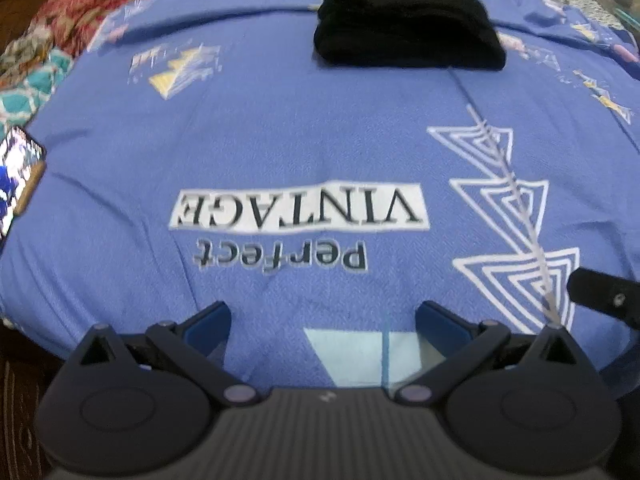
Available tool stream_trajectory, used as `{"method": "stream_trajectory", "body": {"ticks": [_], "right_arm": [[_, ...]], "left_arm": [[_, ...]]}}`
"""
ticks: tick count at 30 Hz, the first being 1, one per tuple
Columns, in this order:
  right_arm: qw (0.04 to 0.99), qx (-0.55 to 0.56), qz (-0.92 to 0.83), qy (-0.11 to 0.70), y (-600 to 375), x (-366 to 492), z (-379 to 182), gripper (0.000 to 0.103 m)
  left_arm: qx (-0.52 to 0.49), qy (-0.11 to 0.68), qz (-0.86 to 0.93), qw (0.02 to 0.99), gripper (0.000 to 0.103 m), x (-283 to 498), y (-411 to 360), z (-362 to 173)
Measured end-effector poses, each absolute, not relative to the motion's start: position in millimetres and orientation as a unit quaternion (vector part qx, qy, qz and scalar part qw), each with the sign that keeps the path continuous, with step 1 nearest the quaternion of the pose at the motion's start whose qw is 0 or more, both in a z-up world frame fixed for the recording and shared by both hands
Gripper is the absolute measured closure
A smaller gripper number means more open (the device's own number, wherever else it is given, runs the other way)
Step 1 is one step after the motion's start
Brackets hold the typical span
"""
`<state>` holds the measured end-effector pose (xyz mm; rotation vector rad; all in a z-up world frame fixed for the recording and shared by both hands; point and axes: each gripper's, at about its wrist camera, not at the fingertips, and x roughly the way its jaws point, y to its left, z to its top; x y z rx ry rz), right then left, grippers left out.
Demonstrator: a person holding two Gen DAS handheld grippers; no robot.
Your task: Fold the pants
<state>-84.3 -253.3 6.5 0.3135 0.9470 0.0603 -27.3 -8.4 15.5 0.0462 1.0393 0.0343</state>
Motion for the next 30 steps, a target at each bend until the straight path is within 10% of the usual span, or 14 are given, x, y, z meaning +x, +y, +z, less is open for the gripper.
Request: {"method": "stream_trajectory", "body": {"ticks": [30], "right_arm": [[0.935,0.061,0.041,0.347,-281.6,14.4,9.8,0.000]], "left_arm": [[0.088,0.411,0.018,0.907,0.000,114.9,-24.5,-9.0]]}}
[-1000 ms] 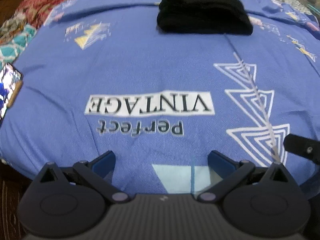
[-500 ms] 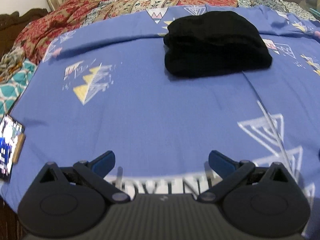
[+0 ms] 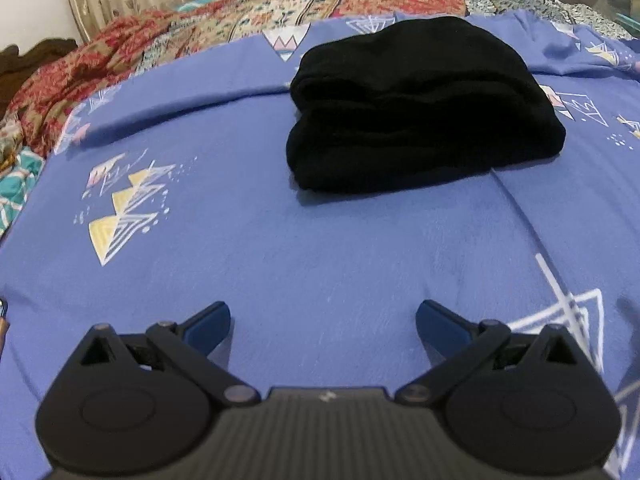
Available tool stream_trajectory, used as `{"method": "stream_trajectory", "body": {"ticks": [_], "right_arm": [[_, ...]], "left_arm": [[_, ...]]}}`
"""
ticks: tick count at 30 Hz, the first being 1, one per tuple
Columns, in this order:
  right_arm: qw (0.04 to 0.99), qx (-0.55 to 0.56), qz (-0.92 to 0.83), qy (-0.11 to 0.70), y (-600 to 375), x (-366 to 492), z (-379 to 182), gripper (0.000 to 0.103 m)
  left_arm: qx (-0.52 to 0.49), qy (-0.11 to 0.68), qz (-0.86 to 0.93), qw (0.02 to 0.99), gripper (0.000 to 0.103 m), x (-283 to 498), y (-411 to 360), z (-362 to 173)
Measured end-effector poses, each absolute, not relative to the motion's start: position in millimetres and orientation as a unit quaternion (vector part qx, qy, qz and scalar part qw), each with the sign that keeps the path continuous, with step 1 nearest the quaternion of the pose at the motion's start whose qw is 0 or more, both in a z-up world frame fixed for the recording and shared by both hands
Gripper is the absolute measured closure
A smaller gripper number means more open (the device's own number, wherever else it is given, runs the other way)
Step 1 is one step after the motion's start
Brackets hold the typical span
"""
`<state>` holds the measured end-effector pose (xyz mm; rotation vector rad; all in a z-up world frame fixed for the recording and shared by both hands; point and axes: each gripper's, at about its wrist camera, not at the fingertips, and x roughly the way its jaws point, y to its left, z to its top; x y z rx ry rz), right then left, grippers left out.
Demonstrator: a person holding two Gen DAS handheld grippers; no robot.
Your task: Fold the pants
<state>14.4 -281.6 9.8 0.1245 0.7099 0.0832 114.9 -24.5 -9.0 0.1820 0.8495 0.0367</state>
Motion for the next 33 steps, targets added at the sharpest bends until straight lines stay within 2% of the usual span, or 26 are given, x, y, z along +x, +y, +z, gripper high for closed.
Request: {"method": "stream_trajectory", "body": {"ticks": [5,12,33], "right_arm": [[0.934,0.055,0.038,0.351,-295.1,31.6,-11.2,0.000],[0.938,0.059,0.042,0.339,-295.6,27.5,-11.6,0.000],[0.939,0.048,0.040,0.338,-295.9,30.1,-13.0,0.000]], "left_arm": [[0.084,0.392,0.029,0.916,0.000,119.0,-26.1,-16.0],[0.095,0.363,0.038,0.926,0.000,114.2,-31.0,-20.2],[0.046,0.352,0.033,0.934,0.000,109.2,-19.8,-21.8]]}}
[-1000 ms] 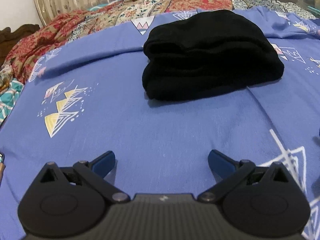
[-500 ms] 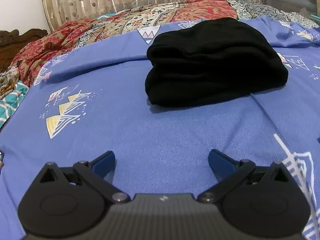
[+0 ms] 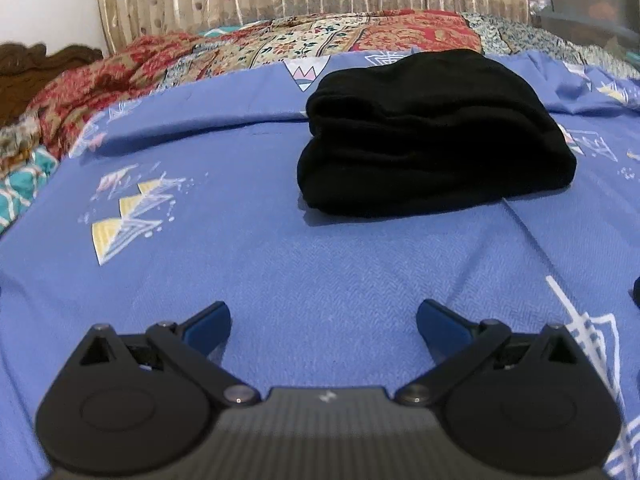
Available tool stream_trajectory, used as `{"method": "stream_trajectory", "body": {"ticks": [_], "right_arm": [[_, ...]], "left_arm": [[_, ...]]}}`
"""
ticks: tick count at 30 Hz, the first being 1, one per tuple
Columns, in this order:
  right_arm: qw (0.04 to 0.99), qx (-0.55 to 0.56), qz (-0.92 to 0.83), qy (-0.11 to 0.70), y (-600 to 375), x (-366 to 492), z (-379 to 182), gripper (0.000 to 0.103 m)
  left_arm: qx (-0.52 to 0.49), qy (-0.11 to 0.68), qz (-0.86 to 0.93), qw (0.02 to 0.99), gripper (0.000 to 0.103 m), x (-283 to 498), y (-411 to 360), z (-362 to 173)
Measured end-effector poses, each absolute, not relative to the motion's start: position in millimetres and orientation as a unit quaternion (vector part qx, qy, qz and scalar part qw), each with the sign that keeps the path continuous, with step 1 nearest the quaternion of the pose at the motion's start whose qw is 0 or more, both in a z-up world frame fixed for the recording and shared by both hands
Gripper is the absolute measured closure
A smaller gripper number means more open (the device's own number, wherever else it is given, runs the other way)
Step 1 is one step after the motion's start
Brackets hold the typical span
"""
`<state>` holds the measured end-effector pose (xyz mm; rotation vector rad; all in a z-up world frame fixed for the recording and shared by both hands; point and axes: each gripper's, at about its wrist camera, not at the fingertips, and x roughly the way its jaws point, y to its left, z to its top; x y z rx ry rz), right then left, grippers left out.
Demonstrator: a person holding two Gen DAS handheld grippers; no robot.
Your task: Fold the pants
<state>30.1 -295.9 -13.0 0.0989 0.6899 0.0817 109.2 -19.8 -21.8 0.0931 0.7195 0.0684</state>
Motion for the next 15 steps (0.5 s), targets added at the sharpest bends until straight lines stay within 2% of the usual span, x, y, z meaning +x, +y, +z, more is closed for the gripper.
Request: {"method": "stream_trajectory", "body": {"ticks": [4,15], "right_arm": [[0.939,0.044,0.038,0.339,-294.9,30.3,-13.2,0.000],[0.939,0.038,0.037,0.341,-294.1,31.5,-14.0,0.000]], "left_arm": [[0.013,0.354,0.025,0.935,0.000,109.0,-10.9,-22.9],[0.014,0.352,0.027,0.936,0.000,108.0,-12.7,-23.1]]}}
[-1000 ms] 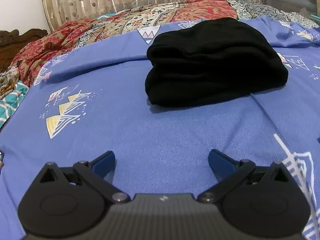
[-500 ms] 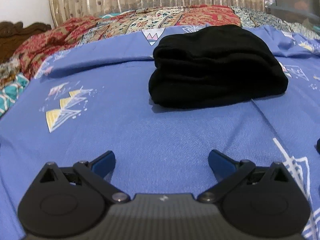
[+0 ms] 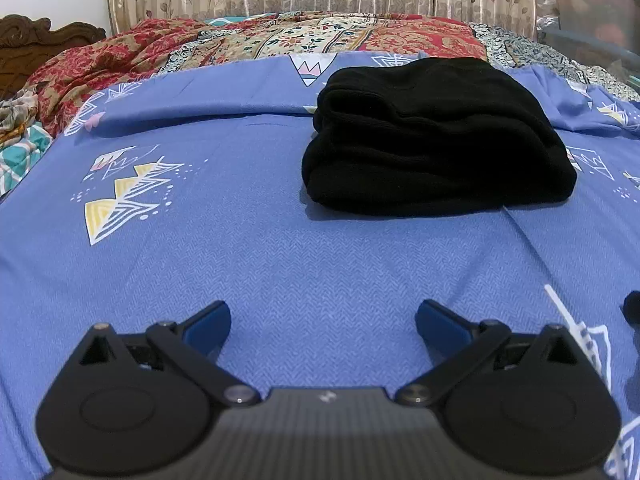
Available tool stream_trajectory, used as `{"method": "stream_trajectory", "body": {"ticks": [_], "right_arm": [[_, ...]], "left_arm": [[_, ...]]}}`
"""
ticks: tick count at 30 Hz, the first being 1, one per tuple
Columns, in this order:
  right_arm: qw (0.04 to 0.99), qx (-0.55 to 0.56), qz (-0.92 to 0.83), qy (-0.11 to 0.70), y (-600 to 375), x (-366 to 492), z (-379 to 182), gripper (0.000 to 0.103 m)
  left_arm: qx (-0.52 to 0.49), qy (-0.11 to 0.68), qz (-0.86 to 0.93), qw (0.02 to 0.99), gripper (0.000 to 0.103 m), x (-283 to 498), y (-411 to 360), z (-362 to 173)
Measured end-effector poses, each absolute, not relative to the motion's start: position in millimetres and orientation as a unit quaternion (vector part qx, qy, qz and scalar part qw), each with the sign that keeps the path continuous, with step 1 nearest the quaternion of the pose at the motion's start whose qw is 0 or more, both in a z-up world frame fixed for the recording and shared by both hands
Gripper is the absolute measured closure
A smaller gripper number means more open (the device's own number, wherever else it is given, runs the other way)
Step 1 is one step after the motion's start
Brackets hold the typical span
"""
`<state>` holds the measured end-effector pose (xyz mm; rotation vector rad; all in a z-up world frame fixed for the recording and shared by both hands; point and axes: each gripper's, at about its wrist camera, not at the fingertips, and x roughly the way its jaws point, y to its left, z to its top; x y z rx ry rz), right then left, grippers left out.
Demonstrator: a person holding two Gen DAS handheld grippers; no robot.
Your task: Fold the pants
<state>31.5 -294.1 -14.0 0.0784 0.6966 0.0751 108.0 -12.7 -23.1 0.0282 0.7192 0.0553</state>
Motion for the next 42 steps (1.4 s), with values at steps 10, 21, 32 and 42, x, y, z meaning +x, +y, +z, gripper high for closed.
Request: {"method": "stream_trajectory", "body": {"ticks": [10,21,32,42], "right_arm": [[0.938,0.030,0.032,0.343,-291.9,32.0,-14.9,0.000],[0.939,0.030,0.033,0.342,-291.8,31.8,-15.0,0.000],[0.940,0.057,0.043,0.334,-297.8,28.7,-13.2,0.000],[0.940,0.053,0.041,0.335,-296.1,29.0,-13.5,0.000]], "left_arm": [[0.013,0.352,0.027,0.936,0.000,108.0,-12.9,-23.0],[0.013,0.352,0.026,0.936,0.000,107.9,-12.9,-22.9],[0.013,0.352,0.026,0.936,0.000,107.8,-12.8,-22.7],[0.013,0.352,0.026,0.936,0.000,107.8,-12.9,-22.6]]}}
